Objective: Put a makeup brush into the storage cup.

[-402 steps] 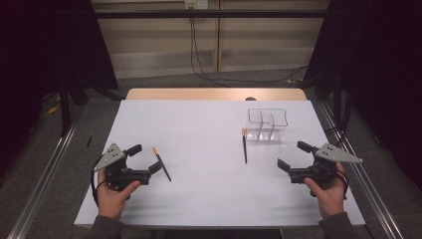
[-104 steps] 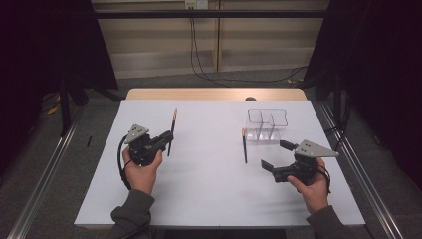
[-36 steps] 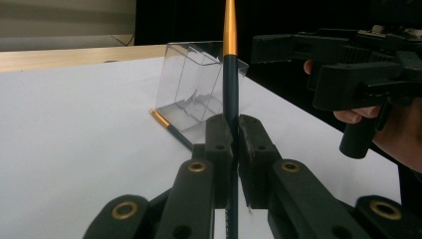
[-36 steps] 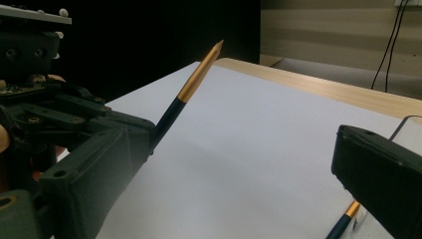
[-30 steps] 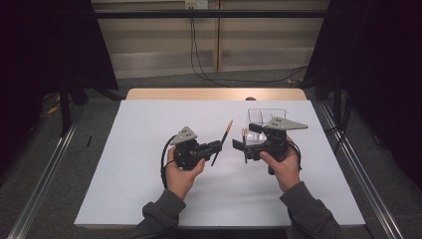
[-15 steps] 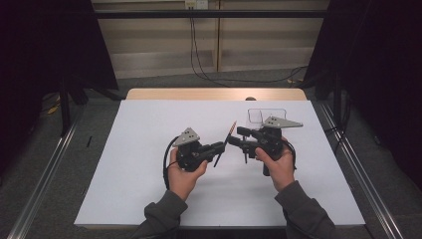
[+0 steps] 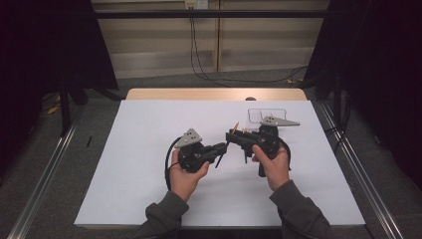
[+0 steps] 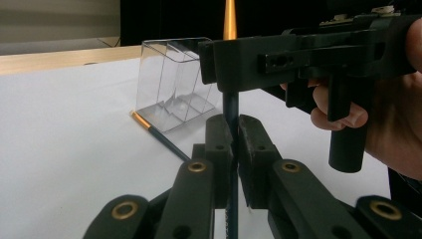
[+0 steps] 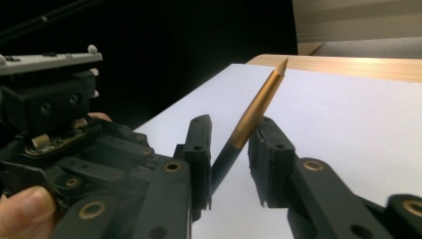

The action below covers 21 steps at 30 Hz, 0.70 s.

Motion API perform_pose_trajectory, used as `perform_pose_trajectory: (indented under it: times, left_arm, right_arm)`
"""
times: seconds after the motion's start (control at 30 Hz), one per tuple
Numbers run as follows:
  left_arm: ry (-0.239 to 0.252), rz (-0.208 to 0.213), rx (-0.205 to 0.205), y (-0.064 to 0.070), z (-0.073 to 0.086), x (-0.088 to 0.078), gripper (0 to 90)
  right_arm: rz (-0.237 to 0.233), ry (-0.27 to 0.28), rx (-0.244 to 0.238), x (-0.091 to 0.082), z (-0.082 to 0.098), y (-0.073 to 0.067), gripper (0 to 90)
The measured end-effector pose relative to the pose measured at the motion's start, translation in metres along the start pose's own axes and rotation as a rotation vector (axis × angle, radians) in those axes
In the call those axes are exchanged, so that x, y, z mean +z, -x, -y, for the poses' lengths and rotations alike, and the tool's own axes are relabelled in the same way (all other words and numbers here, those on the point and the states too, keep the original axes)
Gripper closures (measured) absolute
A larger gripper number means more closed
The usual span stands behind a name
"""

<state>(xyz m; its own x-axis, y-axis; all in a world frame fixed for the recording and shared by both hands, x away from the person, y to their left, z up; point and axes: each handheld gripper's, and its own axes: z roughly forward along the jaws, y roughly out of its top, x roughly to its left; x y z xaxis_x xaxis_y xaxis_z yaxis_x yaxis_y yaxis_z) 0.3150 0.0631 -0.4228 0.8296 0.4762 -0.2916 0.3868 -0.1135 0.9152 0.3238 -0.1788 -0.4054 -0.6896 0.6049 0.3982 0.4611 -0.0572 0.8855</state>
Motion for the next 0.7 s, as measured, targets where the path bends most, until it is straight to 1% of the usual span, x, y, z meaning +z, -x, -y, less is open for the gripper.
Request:
perform_pose_trajectory:
  times: [0.03,0.07,0.13,0.17,0.2,0.3,0.33,0.37,0.4,0.43,0.47,0.5,0.57,0.6,0.63,0.7]
  left_arm:
    - [-0.003,-0.009,0.0,0.0009,-0.0001,0.0,84.1]
    - [0.003,-0.002,-0.002,0.001,0.0002,0.0004,84.1]
    - [0.001,-0.003,-0.001,0.0015,0.0003,0.0006,84.1]
    - [-0.006,-0.01,0.01,0.002,0.0003,0.0006,84.1]
    - [0.0,-0.001,0.005,0.0025,0.0003,0.0013,84.1]
    - [0.0,-0.003,0.013,0.0034,0.0002,0.002,84.1]
    - [-0.003,-0.007,0.015,0.0038,0.0003,0.0024,84.1]
    - [0.0,0.001,0.017,0.0038,0.0007,0.0033,84.1]
    - [-0.007,-0.01,0.02,0.0048,0.0007,0.0032,84.4]
    - [0.001,0.0,0.019,0.0047,0.0011,0.0036,90.0]
    - [-0.003,-0.007,0.031,0.0053,0.0009,0.0034,90.0]
    - [-0.009,-0.02,0.052,0.0063,0.0002,0.0028,90.0]
    - [-0.008,-0.024,0.051,0.0066,-0.0001,0.0029,90.0]
    - [-0.001,-0.016,0.039,0.0038,0.0001,0.0023,90.0]
    - [-0.006,-0.027,0.033,0.003,0.0003,0.0019,90.0]
    - [0.003,-0.036,0.025,0.002,0.0016,0.0022,90.0]
  right_arm:
    - [-0.004,0.004,0.008,0.0002,0.0,0.0003,71.7]
    - [-0.005,0.004,0.014,0.0004,-0.0002,0.0001,72.5]
    - [-0.009,0.005,0.016,0.0005,-0.0002,0.0001,72.8]
    - [-0.008,0.006,0.009,0.0011,0.0001,0.0,75.1]
    - [-0.008,0.006,0.014,0.001,0.0004,0.0002,75.8]
    - [-0.02,0.012,0.031,0.0007,0.0008,0.0008,79.0]
    - [-0.03,0.014,0.036,0.0007,0.0005,0.0002,80.6]
    - [-0.031,0.013,0.031,0.0008,0.0002,-0.0004,81.8]
    - [-0.036,0.011,0.029,0.0011,-0.0003,-0.0019,83.6]
    - [-0.029,0.012,0.016,0.0016,-0.0006,-0.0033,83.7]
    - [-0.028,0.013,0.008,0.0019,-0.0011,-0.0042,83.7]
    - [-0.029,0.018,0.012,0.002,-0.0015,-0.0046,83.8]
    - [-0.033,0.022,0.017,0.0018,-0.0022,-0.0042,83.9]
    - [-0.039,0.027,0.02,0.0015,-0.0025,-0.0042,83.9]
    - [-0.042,0.028,0.019,0.0015,-0.003,-0.0047,83.9]
    - [-0.044,0.029,0.004,0.0013,-0.0041,-0.0062,83.9]
